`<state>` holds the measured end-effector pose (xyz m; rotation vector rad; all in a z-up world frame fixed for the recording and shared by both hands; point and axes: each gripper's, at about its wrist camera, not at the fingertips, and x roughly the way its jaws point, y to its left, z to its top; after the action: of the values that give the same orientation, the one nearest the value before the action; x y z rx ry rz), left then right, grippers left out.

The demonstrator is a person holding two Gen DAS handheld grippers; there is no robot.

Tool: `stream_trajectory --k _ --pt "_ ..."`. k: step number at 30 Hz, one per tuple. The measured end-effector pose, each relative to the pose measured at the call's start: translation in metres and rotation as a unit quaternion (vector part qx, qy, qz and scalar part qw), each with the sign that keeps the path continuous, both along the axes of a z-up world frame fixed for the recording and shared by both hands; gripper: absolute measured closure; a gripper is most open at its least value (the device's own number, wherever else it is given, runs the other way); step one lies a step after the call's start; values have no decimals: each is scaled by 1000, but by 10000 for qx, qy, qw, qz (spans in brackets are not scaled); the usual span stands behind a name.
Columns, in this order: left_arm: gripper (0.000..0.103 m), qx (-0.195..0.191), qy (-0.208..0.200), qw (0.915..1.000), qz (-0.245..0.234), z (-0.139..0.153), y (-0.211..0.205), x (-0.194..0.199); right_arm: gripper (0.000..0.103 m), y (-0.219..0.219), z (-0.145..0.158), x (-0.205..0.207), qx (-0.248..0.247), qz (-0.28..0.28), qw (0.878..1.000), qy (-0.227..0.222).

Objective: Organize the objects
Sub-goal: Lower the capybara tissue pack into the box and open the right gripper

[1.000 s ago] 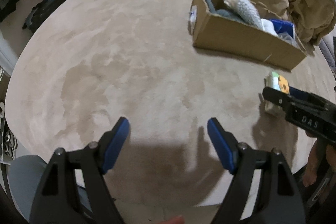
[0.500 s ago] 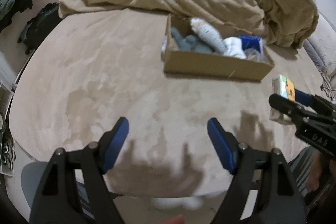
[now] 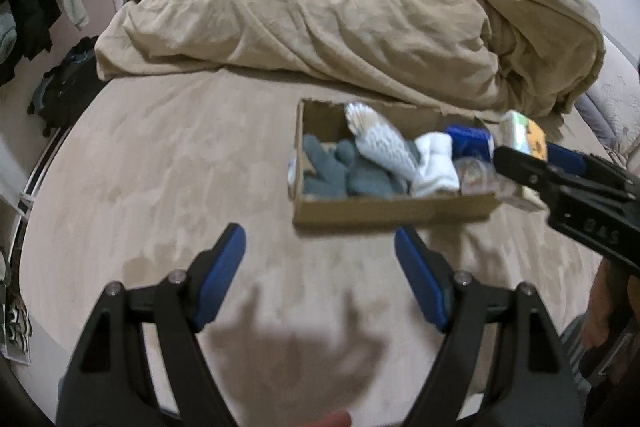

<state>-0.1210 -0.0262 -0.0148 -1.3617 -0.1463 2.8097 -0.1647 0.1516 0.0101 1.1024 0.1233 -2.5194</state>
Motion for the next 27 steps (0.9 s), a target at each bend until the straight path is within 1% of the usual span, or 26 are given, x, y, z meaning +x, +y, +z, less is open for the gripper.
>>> stream_trajectory --k 4,8,11,14,16,17,18,23,27 --pt "24 -21 31 10000 -19 -7 2 -25 37 -11 -12 -29 36 50 10000 -61" --pt "24 -47 -73 10000 34 -22 -2 -47 36 -23 -35 -56 143 127 9997 -174" --pt "24 -42 -164 9998 92 -33 -6 -55 36 -29 -53 -69 228 153 9992 -280" --pt "24 -57 -214 9997 100 -42 -9 -57 36 -32 -62 -76 267 215 9989 -306" --pt "24 -54 -290 9995 113 -47 -11 -58 33 -32 -65 -78 255 200 9990 -324" --pt "24 -52 -316 9994 120 -48 -11 -58 28 -31 -66 -78 233 176 9991 -323" --pt "24 -52 -309 9994 119 -48 -10 -56 27 -30 -65 -77 228 155 9992 -306" --pt "24 -38 -190 9998 106 -34 -7 -42 26 -23 -51 -61 230 134 9995 -192" --pt "24 -7 -87 9999 98 -17 -5 -23 26 -14 -35 -37 250 101 9996 -73"
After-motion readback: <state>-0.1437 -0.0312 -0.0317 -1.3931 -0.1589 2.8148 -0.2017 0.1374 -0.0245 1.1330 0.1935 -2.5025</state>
